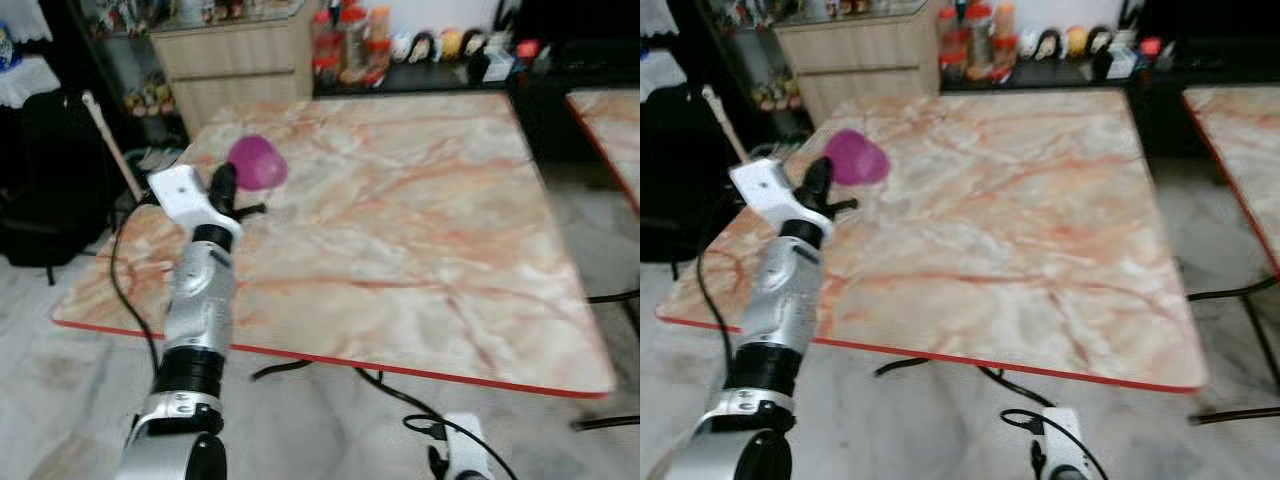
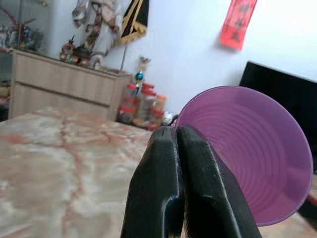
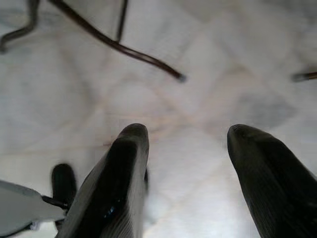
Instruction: Setting the table
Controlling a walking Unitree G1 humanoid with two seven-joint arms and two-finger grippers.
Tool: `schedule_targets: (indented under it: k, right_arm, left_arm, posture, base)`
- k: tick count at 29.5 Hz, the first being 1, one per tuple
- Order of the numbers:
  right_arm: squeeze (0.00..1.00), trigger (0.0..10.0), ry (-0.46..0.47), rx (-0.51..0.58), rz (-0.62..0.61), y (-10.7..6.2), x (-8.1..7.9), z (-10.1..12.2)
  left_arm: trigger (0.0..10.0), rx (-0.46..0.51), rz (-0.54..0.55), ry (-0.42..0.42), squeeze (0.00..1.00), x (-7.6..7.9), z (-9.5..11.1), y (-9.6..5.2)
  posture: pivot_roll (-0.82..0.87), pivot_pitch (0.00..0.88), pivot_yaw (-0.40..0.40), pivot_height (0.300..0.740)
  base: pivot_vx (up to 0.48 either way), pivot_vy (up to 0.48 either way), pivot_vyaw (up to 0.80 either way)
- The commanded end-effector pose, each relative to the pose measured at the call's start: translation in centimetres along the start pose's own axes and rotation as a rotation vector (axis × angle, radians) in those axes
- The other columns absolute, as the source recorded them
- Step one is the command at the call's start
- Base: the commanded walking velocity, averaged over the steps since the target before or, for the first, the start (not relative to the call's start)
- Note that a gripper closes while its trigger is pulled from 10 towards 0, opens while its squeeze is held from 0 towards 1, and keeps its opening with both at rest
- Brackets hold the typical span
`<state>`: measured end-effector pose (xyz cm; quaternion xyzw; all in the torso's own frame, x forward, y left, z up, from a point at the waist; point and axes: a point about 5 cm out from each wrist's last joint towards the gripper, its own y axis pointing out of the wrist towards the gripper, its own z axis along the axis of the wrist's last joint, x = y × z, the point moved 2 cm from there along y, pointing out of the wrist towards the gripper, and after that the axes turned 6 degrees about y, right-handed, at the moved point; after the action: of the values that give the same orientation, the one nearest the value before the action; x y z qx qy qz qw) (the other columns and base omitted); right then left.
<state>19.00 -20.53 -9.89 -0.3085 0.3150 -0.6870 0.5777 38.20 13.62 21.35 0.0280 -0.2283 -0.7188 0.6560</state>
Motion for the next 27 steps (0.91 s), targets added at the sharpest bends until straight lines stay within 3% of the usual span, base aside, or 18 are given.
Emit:
schedule_targets:
  k: [1,27]
  right_arm:
    - [0.00,10.0,0.001,-0.011,0.033,-0.04,-1.39,-0.37]
    - [0.00,10.0,0.008,-0.022,0.037,-0.14,-1.42,-0.79]
  left_arm:
    - [10.0,0.009,0.043,0.012,0.00,-1.37,0.24,-0.26]
    - [10.0,-0.019,0.011,0.030,0.00,-0.96,-0.29,-0.34]
  posture:
    - [-0.03,0.000,0.092,0.719]
    - [-0.06,0.000,0.116,0.719]
  base:
    - [0.000,-0.375,0.00]
    - [0.000,-0.375,0.00]
